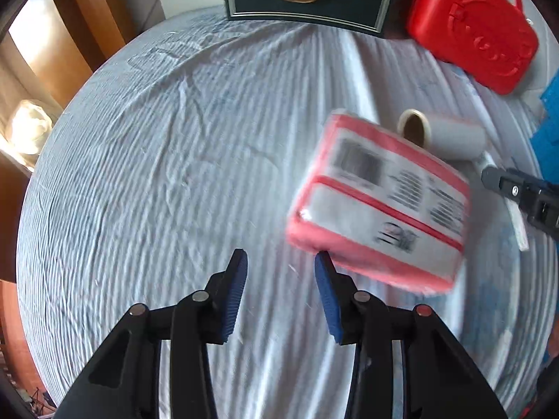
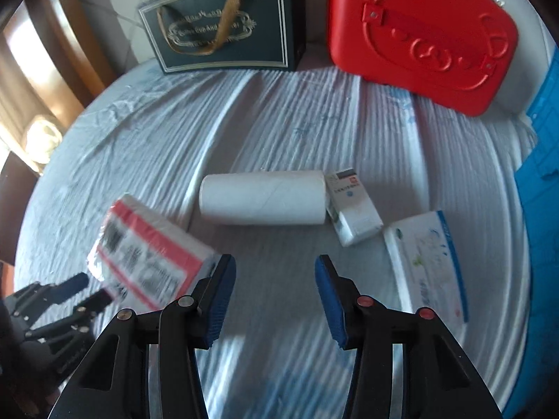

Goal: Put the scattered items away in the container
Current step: 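Grasp the pink-white tissue pack with the left gripper while the right grasps the white medicine box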

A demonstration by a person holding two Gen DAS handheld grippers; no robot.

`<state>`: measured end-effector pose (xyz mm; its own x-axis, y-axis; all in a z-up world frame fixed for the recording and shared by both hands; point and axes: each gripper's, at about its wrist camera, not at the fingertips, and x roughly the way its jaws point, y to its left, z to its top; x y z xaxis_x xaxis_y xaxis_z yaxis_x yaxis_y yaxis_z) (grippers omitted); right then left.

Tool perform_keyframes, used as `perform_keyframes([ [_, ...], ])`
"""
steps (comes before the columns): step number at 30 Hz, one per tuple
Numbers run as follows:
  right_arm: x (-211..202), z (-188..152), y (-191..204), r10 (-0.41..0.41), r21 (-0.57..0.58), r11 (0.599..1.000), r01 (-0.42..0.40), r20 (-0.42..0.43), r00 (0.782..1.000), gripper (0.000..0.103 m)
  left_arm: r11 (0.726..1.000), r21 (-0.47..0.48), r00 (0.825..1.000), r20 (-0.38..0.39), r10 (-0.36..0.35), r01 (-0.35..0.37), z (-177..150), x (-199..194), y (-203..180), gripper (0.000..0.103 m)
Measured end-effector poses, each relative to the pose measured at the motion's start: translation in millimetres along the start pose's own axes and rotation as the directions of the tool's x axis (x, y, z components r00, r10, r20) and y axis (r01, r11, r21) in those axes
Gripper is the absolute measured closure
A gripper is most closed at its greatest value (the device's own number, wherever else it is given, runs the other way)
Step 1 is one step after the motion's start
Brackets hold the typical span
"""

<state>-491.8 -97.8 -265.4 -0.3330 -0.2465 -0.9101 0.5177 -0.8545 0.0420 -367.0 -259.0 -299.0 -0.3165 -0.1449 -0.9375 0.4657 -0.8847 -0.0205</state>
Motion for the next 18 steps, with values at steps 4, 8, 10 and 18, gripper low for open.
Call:
perform_keyframes([
  [4, 20, -3, 15, 0.023, -0.063, 0.998, -0.026, -0.057, 0.998, 0.056, 0.999, -0.005, 0.999, 0.015, 0.034, -0.034, 16, 10, 14, 0.063],
  [8, 20, -29, 39, 0.177, -0.102, 0.976, -0.191, -0.132, 0.975, 0.056, 0.999, -0.034, 0.998, 0.04, 0.041, -0.04, 36, 3, 26, 0.063],
  [10, 17, -40, 47, 0.202, -0.108, 0.97, -0.219, -0.148, 0.968, 0.056, 0.999, -0.035, 0.997, 0.07, 0.032, -0.03, 39, -11, 27, 0.063],
  [18, -29, -47, -29, 0.112, 0.031, 0.993, -0.111, -0.024, 0.993, 0.017, 0.991, 0.134, 0.994, 0.106, -0.021, 0.007, 30, -30, -25, 0.02],
])
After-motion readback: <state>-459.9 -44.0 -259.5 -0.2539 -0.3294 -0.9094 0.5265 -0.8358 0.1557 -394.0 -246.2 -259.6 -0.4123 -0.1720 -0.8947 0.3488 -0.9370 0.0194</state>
